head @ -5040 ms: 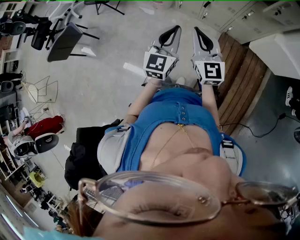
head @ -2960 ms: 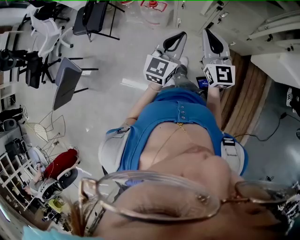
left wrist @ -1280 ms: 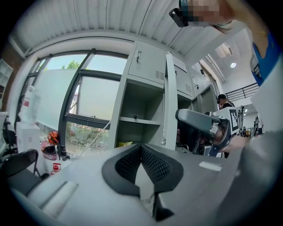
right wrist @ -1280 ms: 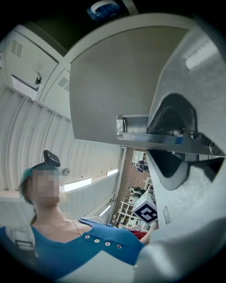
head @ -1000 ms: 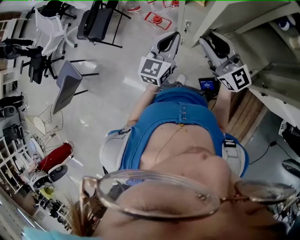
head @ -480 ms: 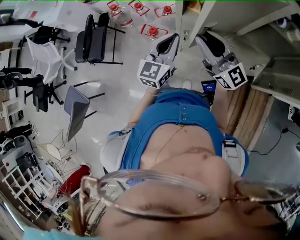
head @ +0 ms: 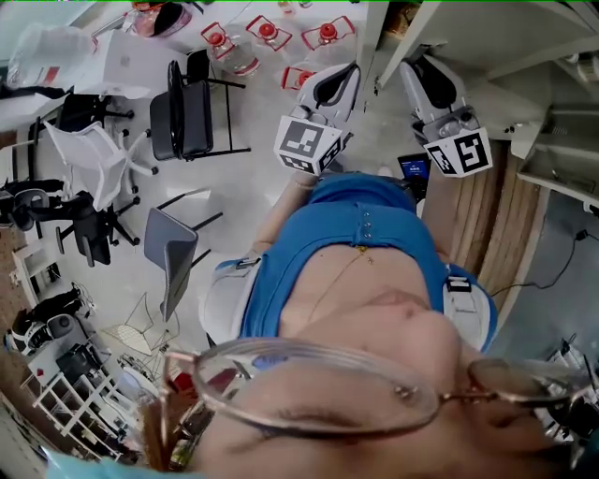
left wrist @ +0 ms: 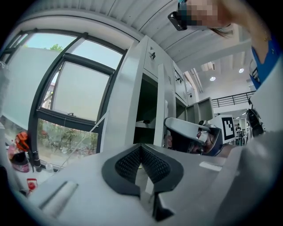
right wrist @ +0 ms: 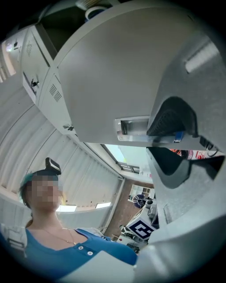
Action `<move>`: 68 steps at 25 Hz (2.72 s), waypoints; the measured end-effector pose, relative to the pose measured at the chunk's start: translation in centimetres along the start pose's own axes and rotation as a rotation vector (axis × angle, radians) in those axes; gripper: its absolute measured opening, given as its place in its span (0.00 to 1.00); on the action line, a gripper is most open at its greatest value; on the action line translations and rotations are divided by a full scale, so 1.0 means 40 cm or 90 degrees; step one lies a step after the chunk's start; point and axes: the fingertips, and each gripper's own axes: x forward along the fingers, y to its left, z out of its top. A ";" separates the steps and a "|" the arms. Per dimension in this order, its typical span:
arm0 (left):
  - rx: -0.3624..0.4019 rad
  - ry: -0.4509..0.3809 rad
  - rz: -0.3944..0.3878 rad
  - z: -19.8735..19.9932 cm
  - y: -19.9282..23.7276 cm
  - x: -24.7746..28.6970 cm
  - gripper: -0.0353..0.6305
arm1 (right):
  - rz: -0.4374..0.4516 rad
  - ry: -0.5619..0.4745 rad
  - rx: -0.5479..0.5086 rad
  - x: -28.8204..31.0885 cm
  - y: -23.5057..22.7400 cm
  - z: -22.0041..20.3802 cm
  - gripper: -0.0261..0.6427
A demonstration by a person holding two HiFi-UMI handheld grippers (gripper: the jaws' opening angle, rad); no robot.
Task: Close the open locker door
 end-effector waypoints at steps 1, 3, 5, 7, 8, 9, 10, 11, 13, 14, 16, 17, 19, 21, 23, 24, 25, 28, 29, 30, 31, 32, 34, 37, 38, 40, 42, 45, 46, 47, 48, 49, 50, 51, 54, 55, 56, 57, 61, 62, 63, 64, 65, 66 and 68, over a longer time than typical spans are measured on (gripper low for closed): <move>0.001 0.000 -0.004 0.003 0.011 0.001 0.04 | -0.010 0.001 -0.004 0.012 -0.005 -0.002 0.16; 0.000 0.000 -0.015 0.005 0.027 0.004 0.04 | -0.034 0.007 -0.017 0.031 -0.013 -0.007 0.15; -0.001 0.001 -0.028 0.002 0.038 0.009 0.04 | -0.059 0.013 -0.036 0.046 -0.024 -0.012 0.15; -0.001 0.001 -0.038 -0.003 0.049 0.014 0.04 | -0.082 0.017 -0.051 0.060 -0.036 -0.019 0.15; -0.001 0.001 -0.042 -0.004 0.054 0.016 0.04 | -0.094 0.019 -0.057 0.066 -0.042 -0.023 0.15; -0.001 0.001 -0.045 -0.005 0.059 0.018 0.04 | -0.105 0.021 -0.064 0.073 -0.049 -0.027 0.15; -0.001 0.002 -0.049 -0.005 0.063 0.020 0.04 | -0.118 0.025 -0.072 0.079 -0.055 -0.031 0.15; -0.001 0.002 -0.053 -0.006 0.067 0.021 0.04 | -0.130 0.030 -0.080 0.086 -0.061 -0.034 0.15; -0.002 0.004 -0.061 -0.006 0.075 0.022 0.04 | -0.152 0.038 -0.092 0.101 -0.071 -0.039 0.15; -0.002 0.005 -0.064 -0.006 0.080 0.022 0.04 | -0.162 0.041 -0.094 0.109 -0.076 -0.041 0.15; -0.003 0.006 -0.071 -0.006 0.089 0.022 0.04 | -0.179 0.047 -0.101 0.122 -0.086 -0.046 0.15; -0.003 0.007 -0.074 -0.007 0.093 0.023 0.04 | -0.188 0.051 -0.107 0.128 -0.091 -0.049 0.15; -0.003 0.007 -0.080 -0.009 0.098 0.026 0.04 | -0.205 0.061 -0.120 0.137 -0.101 -0.055 0.15; -0.003 0.008 -0.085 -0.009 0.102 0.029 0.04 | -0.219 0.068 -0.126 0.144 -0.109 -0.059 0.15; -0.002 0.008 -0.091 -0.008 0.106 0.033 0.04 | -0.230 0.070 -0.127 0.150 -0.118 -0.062 0.15; -0.001 0.008 -0.094 -0.007 0.107 0.034 0.04 | -0.235 0.070 -0.128 0.153 -0.121 -0.064 0.15; 0.000 0.008 -0.098 -0.006 0.109 0.036 0.04 | -0.239 0.070 -0.128 0.156 -0.124 -0.065 0.15; -0.001 0.009 -0.106 -0.004 0.116 0.037 0.04 | -0.254 0.068 -0.135 0.163 -0.129 -0.066 0.15; -0.001 0.010 -0.108 -0.004 0.119 0.037 0.04 | -0.260 0.067 -0.139 0.164 -0.130 -0.065 0.15; -0.002 0.011 -0.109 -0.005 0.123 0.037 0.04 | -0.267 0.066 -0.144 0.165 -0.130 -0.064 0.16; -0.003 0.012 -0.110 -0.006 0.127 0.037 0.04 | -0.275 0.065 -0.150 0.164 -0.131 -0.064 0.16; -0.004 0.013 -0.112 -0.007 0.132 0.037 0.04 | -0.284 0.066 -0.155 0.163 -0.131 -0.064 0.16; -0.007 0.014 -0.116 -0.008 0.139 0.038 0.04 | -0.302 0.072 -0.161 0.158 -0.134 -0.068 0.15; -0.008 0.015 -0.123 -0.009 0.143 0.040 0.04 | -0.321 0.080 -0.163 0.153 -0.136 -0.077 0.15; -0.008 0.015 -0.125 -0.010 0.143 0.041 0.04 | -0.328 0.087 -0.171 0.153 -0.135 -0.077 0.15; -0.010 0.016 -0.129 -0.013 0.141 0.044 0.04 | -0.346 0.102 -0.191 0.149 -0.136 -0.075 0.15; -0.013 0.015 -0.131 -0.014 0.139 0.046 0.04 | -0.367 0.112 -0.198 0.141 -0.138 -0.077 0.15; -0.015 0.015 -0.136 -0.014 0.134 0.048 0.04 | -0.391 0.126 -0.203 0.135 -0.136 -0.088 0.11; -0.016 0.016 -0.137 -0.014 0.132 0.049 0.04 | -0.395 0.131 -0.205 0.134 -0.133 -0.090 0.07; -0.017 0.016 -0.138 -0.015 0.131 0.049 0.04 | -0.398 0.136 -0.203 0.134 -0.131 -0.093 0.04; -0.018 0.016 -0.139 -0.015 0.129 0.049 0.04 | -0.398 0.138 -0.198 0.134 -0.130 -0.095 0.04; -0.019 0.016 -0.139 -0.014 0.129 0.050 0.04 | -0.398 0.140 -0.192 0.133 -0.129 -0.096 0.04; -0.021 0.016 -0.139 -0.013 0.129 0.051 0.04 | -0.398 0.140 -0.187 0.132 -0.129 -0.096 0.04; -0.022 0.015 -0.140 -0.011 0.128 0.051 0.04 | -0.398 0.140 -0.184 0.130 -0.127 -0.095 0.04; -0.022 0.012 -0.145 -0.008 0.122 0.055 0.04 | -0.399 0.146 -0.178 0.120 -0.117 -0.099 0.04; -0.022 0.012 -0.148 -0.009 0.119 0.057 0.04 | -0.398 0.148 -0.173 0.117 -0.113 -0.104 0.04; -0.022 0.012 -0.150 -0.009 0.115 0.059 0.04 | -0.395 0.150 -0.167 0.115 -0.110 -0.109 0.04; -0.022 0.012 -0.152 -0.009 0.112 0.061 0.04 | -0.393 0.152 -0.161 0.113 -0.106 -0.114 0.04; -0.021 0.013 -0.158 -0.006 0.097 0.056 0.04 | -0.390 0.161 -0.143 0.099 -0.078 -0.126 0.04; -0.020 0.014 -0.158 -0.007 0.095 0.054 0.04 | -0.388 0.164 -0.139 0.096 -0.070 -0.131 0.04; -0.020 0.015 -0.158 -0.008 0.095 0.053 0.04 | -0.387 0.169 -0.135 0.094 -0.061 -0.137 0.04; -0.021 0.017 -0.157 -0.011 0.095 0.051 0.04 | -0.385 0.175 -0.131 0.092 -0.053 -0.143 0.04; -0.021 0.019 -0.157 -0.013 0.095 0.050 0.04 | -0.383 0.180 -0.126 0.090 -0.045 -0.150 0.04; -0.021 0.020 -0.156 -0.014 0.095 0.048 0.04 | -0.380 0.184 -0.121 0.089 -0.037 -0.157 0.04; -0.018 0.022 -0.155 -0.017 0.095 0.045 0.04 | -0.374 0.192 -0.113 0.088 -0.022 -0.170 0.04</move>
